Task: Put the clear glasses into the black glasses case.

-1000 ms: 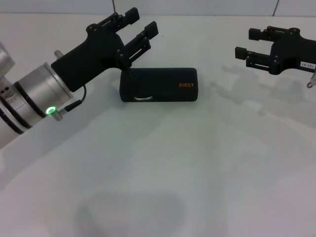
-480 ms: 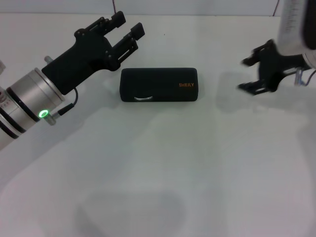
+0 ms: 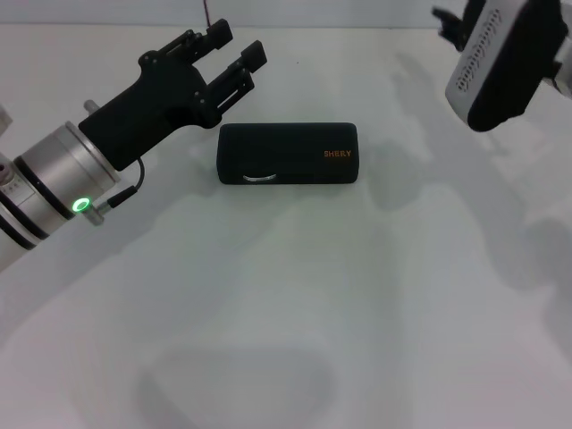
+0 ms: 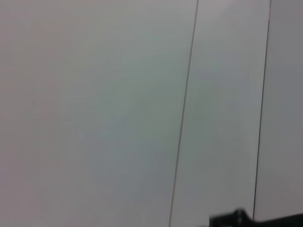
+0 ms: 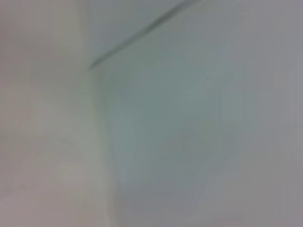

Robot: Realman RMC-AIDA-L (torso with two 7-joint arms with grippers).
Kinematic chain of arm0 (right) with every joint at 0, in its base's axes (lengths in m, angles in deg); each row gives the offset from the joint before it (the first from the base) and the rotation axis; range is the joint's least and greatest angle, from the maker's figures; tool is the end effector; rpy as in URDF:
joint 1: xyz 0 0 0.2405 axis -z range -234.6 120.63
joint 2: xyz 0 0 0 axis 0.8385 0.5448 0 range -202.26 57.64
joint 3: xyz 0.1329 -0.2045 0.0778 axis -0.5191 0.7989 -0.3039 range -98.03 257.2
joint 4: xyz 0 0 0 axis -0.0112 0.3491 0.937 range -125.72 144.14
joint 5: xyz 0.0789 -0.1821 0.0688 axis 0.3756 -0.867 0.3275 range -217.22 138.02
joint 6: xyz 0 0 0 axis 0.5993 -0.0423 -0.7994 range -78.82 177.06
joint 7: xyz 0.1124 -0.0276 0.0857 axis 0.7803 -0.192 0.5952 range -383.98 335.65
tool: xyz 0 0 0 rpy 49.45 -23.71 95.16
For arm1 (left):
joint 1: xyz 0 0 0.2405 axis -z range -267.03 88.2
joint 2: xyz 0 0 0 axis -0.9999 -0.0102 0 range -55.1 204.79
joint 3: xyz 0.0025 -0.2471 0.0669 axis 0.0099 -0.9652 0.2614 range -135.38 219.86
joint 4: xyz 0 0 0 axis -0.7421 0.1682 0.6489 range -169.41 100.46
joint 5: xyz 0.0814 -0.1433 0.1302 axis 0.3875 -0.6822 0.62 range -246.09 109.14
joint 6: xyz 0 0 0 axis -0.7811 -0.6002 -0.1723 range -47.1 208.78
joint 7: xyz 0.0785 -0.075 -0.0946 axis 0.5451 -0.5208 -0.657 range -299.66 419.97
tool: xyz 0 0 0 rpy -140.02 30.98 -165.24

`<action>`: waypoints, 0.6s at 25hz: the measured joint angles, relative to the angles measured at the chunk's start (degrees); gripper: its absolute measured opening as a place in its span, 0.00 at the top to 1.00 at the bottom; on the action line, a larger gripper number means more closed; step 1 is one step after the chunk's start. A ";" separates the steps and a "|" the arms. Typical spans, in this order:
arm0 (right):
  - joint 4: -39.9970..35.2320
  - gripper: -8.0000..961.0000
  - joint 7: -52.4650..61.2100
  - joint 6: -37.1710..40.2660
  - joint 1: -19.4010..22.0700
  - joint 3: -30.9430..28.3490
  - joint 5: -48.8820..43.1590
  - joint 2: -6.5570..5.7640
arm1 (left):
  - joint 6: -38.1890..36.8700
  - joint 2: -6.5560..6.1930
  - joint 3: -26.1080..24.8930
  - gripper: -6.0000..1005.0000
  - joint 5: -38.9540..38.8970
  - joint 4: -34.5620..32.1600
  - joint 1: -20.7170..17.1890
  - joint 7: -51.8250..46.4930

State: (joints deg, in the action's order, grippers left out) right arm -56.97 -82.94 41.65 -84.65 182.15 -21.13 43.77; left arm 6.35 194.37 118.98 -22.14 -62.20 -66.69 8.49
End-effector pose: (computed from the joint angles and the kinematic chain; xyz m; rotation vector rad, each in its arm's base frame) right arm 0.1586 0.4295 -0.0087 -1.9659 -0.4664 -0.2055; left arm -0.2385 0.3364 -0.0171 -2.1706 -0.4607 -1.1738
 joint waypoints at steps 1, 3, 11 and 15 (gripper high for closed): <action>0.63 0.37 0.19 5.52 1.11 1.47 0.73 -0.05 | -0.01 0.00 -0.05 0.43 0.00 0.02 0.10 0.00; 1.35 0.37 0.98 12.97 1.67 3.62 3.87 -0.25 | -0.03 0.01 -0.20 0.43 -0.02 0.20 0.30 0.05; -0.12 0.39 1.92 14.22 0.50 5.35 20.34 -0.84 | -0.04 0.01 -0.27 0.43 -0.33 0.28 0.59 0.35; -2.90 0.40 1.13 5.29 -1.06 4.38 25.67 -1.56 | -0.04 -0.01 -0.35 0.43 -0.40 0.13 0.61 0.49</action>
State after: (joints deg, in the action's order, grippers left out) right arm -59.88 -81.81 46.94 -85.71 186.53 4.54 42.21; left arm 6.31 194.36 118.63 -22.55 -62.07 -66.07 8.98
